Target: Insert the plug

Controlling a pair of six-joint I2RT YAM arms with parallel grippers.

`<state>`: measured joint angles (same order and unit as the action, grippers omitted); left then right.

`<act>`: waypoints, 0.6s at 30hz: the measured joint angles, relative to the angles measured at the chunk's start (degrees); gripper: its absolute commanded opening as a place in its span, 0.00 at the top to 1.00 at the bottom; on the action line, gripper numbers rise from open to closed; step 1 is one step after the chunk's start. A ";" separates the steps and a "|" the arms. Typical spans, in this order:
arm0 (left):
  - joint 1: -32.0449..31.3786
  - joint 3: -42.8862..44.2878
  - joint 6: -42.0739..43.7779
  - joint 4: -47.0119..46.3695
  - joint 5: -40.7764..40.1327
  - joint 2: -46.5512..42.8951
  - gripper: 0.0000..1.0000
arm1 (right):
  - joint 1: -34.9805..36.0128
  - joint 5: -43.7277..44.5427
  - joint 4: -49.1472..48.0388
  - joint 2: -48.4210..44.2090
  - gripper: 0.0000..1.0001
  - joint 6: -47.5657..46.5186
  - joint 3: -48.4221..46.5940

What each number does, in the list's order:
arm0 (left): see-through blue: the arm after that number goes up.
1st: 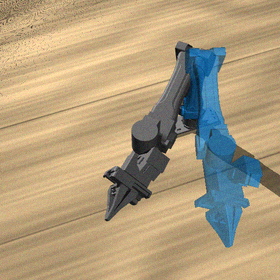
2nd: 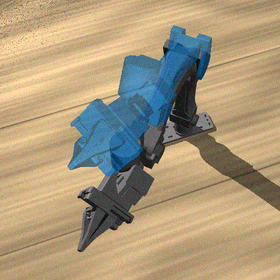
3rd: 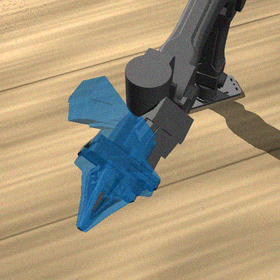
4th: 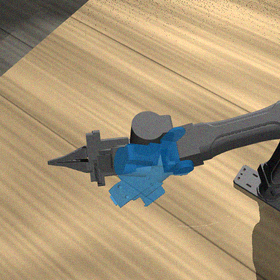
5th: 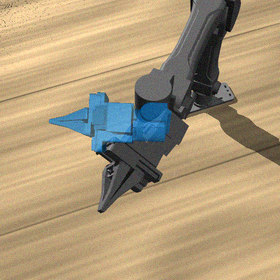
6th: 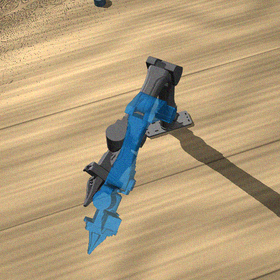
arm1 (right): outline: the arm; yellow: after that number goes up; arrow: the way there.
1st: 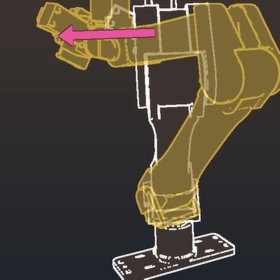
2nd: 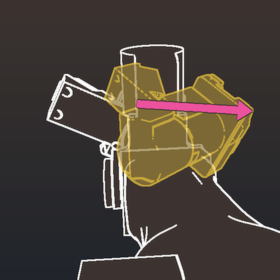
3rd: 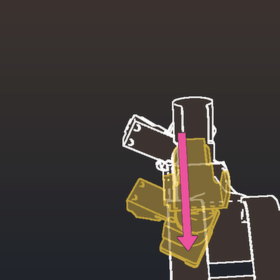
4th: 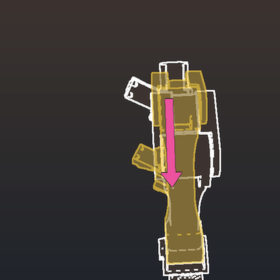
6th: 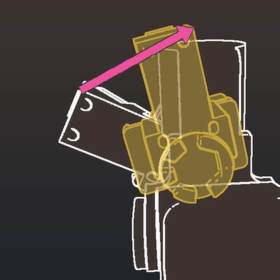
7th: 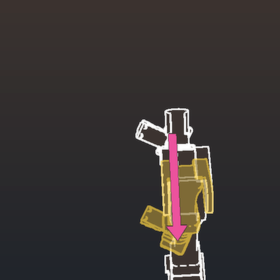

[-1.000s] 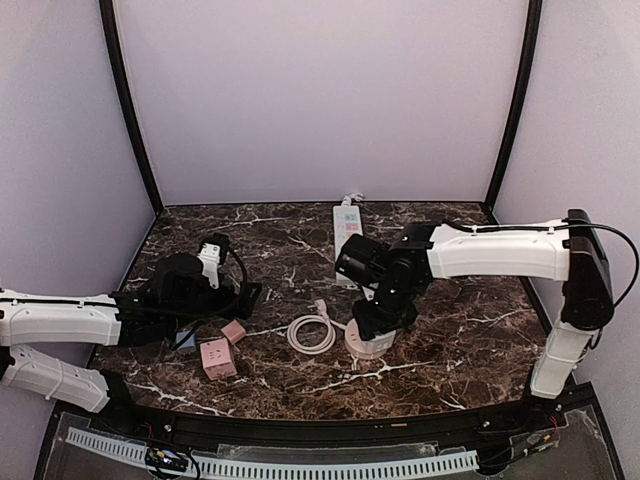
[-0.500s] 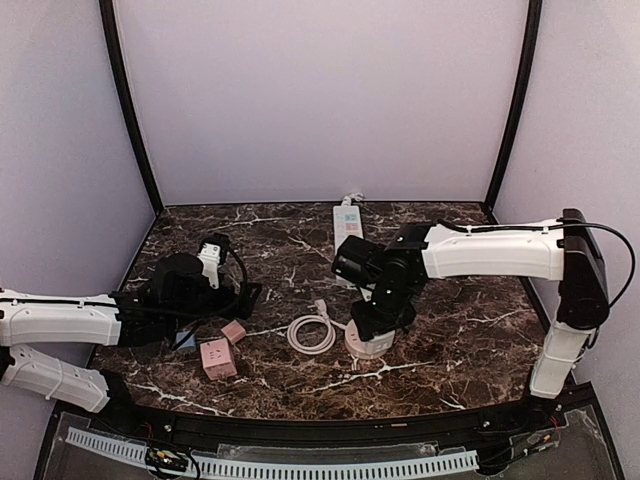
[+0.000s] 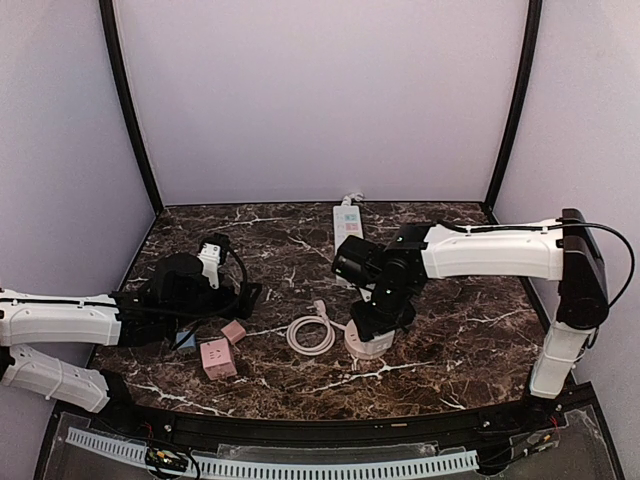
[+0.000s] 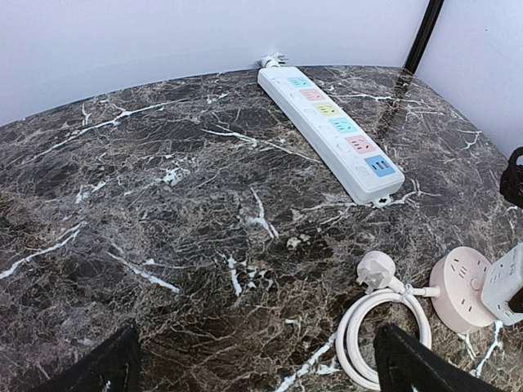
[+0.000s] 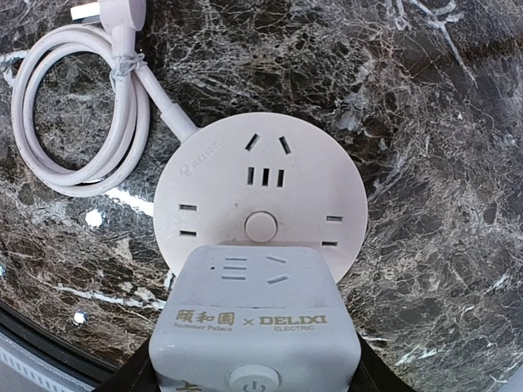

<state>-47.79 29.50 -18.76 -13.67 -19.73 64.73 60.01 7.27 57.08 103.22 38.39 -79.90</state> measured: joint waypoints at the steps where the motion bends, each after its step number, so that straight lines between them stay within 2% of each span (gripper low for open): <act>1: 0.02 0.00 0.00 0.00 0.00 0.00 0.00 | 0.00 0.00 -0.07 -0.02 1.00 -0.04 0.04; 18: 0.00 0.00 0.00 0.00 0.00 0.00 0.00 | -0.46 -1.01 -5.31 -2.25 1.00 0.87 5.14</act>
<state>-47.79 29.50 -18.76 -13.67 -19.73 64.73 59.55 6.26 51.77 100.97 39.27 -74.76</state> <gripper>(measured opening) 0.996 0.574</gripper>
